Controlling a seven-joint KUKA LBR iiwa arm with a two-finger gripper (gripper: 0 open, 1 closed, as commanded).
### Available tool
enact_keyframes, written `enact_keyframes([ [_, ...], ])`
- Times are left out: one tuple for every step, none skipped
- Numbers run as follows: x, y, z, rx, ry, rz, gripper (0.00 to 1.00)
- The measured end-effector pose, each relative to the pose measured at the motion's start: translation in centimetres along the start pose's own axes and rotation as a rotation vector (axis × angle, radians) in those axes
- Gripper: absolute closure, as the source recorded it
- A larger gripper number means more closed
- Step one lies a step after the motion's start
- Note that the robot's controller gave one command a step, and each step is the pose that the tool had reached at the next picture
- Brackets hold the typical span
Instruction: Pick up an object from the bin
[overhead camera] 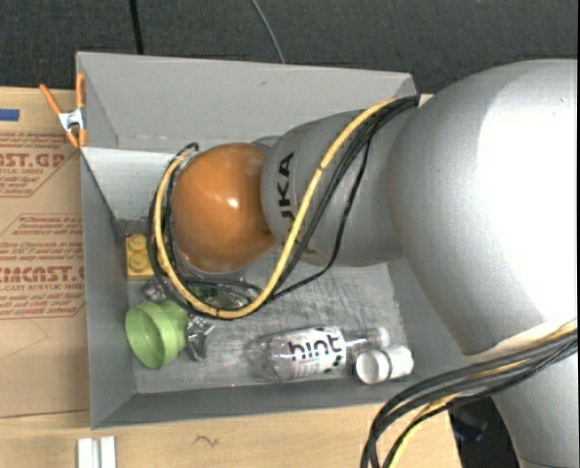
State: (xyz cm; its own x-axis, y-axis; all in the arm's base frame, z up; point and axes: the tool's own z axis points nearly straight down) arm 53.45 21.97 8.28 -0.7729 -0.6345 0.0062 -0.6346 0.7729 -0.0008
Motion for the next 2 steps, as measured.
enact_keyframes([
  [0.0,0.0,0.0,0.0,0.0,0.0,1.0],
  [0.9,1.9,-5.2,-0.002,-0.009,-0.334,1.0],
])
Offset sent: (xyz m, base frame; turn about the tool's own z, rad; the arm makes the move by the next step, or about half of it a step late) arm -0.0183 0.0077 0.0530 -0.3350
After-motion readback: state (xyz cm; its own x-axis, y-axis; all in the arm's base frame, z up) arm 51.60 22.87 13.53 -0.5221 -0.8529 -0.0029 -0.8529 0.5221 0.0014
